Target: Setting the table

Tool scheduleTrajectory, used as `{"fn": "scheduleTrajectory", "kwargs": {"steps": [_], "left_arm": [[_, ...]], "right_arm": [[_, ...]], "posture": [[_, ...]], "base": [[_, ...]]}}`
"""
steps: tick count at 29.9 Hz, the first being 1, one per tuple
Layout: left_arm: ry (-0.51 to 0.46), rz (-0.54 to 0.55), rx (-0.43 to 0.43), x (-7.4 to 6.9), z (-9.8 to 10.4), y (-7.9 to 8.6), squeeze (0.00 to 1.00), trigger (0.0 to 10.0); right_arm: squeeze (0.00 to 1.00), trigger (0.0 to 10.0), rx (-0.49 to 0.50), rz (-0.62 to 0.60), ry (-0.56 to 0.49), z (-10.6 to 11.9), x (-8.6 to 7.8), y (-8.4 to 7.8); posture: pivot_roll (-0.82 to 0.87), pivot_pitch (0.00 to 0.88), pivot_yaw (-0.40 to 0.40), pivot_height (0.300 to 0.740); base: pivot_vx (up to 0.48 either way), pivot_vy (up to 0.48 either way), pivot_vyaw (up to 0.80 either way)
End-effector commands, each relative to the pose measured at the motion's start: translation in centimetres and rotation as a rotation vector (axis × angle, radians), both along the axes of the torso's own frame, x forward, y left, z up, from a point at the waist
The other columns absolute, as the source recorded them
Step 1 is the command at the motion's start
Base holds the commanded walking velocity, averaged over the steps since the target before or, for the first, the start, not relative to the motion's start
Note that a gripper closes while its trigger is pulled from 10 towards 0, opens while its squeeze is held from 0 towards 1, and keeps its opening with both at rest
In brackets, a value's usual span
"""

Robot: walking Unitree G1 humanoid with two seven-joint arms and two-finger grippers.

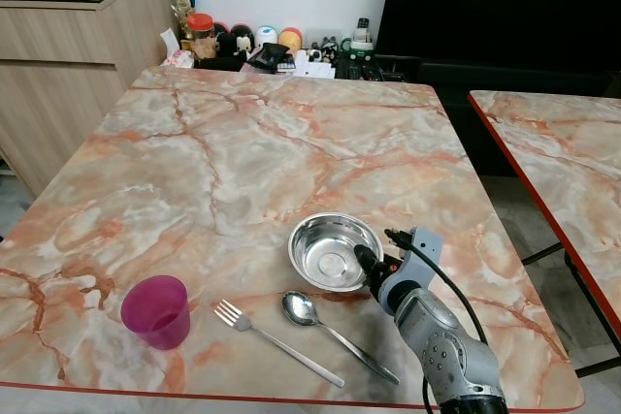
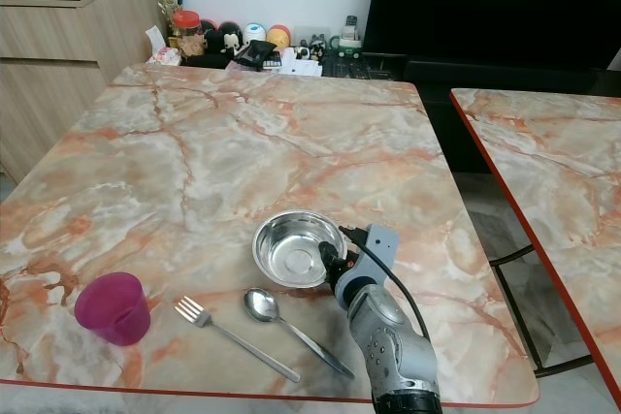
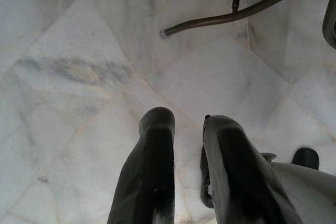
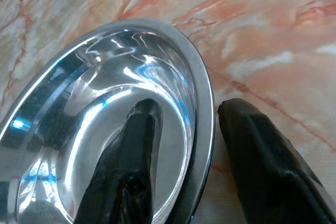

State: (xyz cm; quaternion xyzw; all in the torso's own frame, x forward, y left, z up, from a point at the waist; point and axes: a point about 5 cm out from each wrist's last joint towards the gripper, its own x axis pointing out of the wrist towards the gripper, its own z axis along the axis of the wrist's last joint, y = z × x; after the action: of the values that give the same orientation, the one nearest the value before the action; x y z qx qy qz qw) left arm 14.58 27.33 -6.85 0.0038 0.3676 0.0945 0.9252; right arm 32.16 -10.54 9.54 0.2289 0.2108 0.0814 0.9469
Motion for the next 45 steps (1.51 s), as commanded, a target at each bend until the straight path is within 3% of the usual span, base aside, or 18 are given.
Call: {"fn": "scheduleTrajectory", "kwargs": {"steps": [1, 3, 5, 7, 8, 10, 19, 20, 21, 22, 25, 26, 28, 36, 37, 39, 40, 45], "left_arm": [[0.027, -0.001, 0.002, -0.7, -0.4, -0.1, 0.0, 10.0], [0.029, 0.001, 0.003, -0.8, -0.4, 0.0, 0.0, 10.0], [0.03, 0.002, 0.004, -0.9, -0.4, 0.0, 0.0, 10.0], [0.033, 0.002, 0.004, -0.9, -0.4, 0.0, 0.0, 10.0], [0.034, 0.0, 0.004, -0.9, -0.4, 0.0, 0.0, 10.0], [0.035, -0.004, 0.005, -0.9, -0.4, 0.0, 0.0, 10.0], [0.049, -0.035, 0.008, -1.1, -0.6, -0.4, 0.0, 10.0], [0.051, -0.05, 0.011, -1.0, -0.5, -0.4, 0.0, 10.0], [0.051, -0.056, 0.013, -0.9, -0.5, -0.4, 0.0, 10.0], [0.048, -0.059, 0.015, -0.8, -0.4, -0.3, 0.0, 10.0], [0.035, -0.064, 0.023, -0.2, -0.2, -0.1, 0.0, 10.0], [0.036, -0.061, 0.022, -0.2, -0.2, -0.2, 0.0, 10.0], [0.042, -0.073, 0.022, -0.2, -0.3, -0.4, 0.0, 10.0], [0.044, -0.112, 0.027, -0.1, -0.4, -1.0, 0.0, 10.0], [0.049, -0.124, 0.035, -0.1, -0.4, -1.0, 0.0, 10.0], [0.056, -0.135, 0.042, -0.2, -0.5, -1.0, 0.0, 10.0], [0.057, -0.13, 0.043, -0.3, -0.5, -1.0, 0.0, 10.0], [0.053, -0.076, 0.038, -0.6, -0.5, -0.7, 0.0, 10.0]], "right_arm": [[0.0, 0.0, -0.004, -0.007, -0.009, 0.2, 0.2, -0.1], [0.0, 1.3, -0.002, -0.005, -0.009, 0.3, 0.2, 0.0], [0.0, 0.0, -0.002, -0.004, -0.008, 0.2, 0.2, 0.0], [0.0, 1.5, -0.002, -0.004, -0.005, 0.2, 0.2, 0.0], [0.0, 9.0, -0.006, -0.004, -0.004, 0.2, 0.2, 0.1], [0.0, 10.0, -0.008, -0.005, -0.003, 0.2, 0.2, 0.1], [0.0, 9.4, -0.001, -0.014, -0.006, -0.2, 0.0, 0.1], [0.0, 3.5, -0.002, -0.01, -0.01, -0.1, 0.1, 0.2], [0.0, 3.5, -0.002, -0.008, -0.012, -0.1, 0.1, 0.2], [0.0, 0.0, -0.003, -0.01, -0.017, 0.1, 0.2, 0.2], [0.0, 0.0, -0.009, -0.026, -0.034, 0.4, 0.5, 0.0], [0.0, 1.2, -0.012, -0.031, -0.03, 0.3, 0.4, -0.2], [0.0, 0.0, -0.017, -0.038, -0.024, 0.1, 0.3, -0.4], [0.0, 0.8, -0.009, -0.063, -0.034, 0.3, 0.4, -0.6], [0.0, 4.4, -0.007, -0.073, -0.048, 0.4, 0.5, -0.6], [0.0, 5.8, -0.007, -0.086, -0.073, 0.6, 0.6, -0.7], [0.0, 10.0, -0.002, -0.097, -0.124, 1.0, 0.7, -0.7], [0.0, 10.0, 0.096, -0.158, -0.295, 2.9, 0.8, -1.5]], "posture": [[0.12, 0.092, -0.05, 0.74], [0.12, 0.095, -0.049, 0.74], [0.12, 0.097, -0.049, 0.74], [0.12, 0.097, -0.049, 0.74], [0.12, 0.097, -0.048, 0.74], [0.12, 0.093, -0.047, 0.74], [0.13, 0.01, -0.044, 0.74], [0.13, 0.002, -0.046, 0.74], [0.13, 0.004, -0.044, 0.74], [0.12, 0.015, -0.041, 0.74], [0.12, 0.026, -0.038, 0.74], [0.11, 0.033, -0.04, 0.74], [0.11, 0.034, -0.037, 0.74], [0.12, 0.067, -0.041, 0.74], [0.12, 0.07, -0.042, 0.74], [0.12, 0.071, -0.042, 0.74], [0.11, 0.072, -0.045, 0.74], [0.11, 0.072, -0.047, 0.74]], "base": [[0.0, 0.0, 0.0], [0.0, 0.0, 0.0], [0.0, 0.0, 0.0], [0.0, 0.0, 0.0], [0.0, 0.0, 0.0], [0.0, 0.0, 0.0], [0.0, 0.0, 0.0], [0.0, 0.0, 0.0], [0.0, 0.0, 0.0], [0.0, 0.0, 0.0], [0.0, 0.0, 0.0], [0.0, 0.0, 0.0], [0.0, 0.0, 0.0], [0.0, 0.0, 0.0], [0.0, 0.0, 0.0], [0.0, 0.0, 0.0], [0.0, 0.0, 0.0], [0.0, 0.0, 0.0]]}}
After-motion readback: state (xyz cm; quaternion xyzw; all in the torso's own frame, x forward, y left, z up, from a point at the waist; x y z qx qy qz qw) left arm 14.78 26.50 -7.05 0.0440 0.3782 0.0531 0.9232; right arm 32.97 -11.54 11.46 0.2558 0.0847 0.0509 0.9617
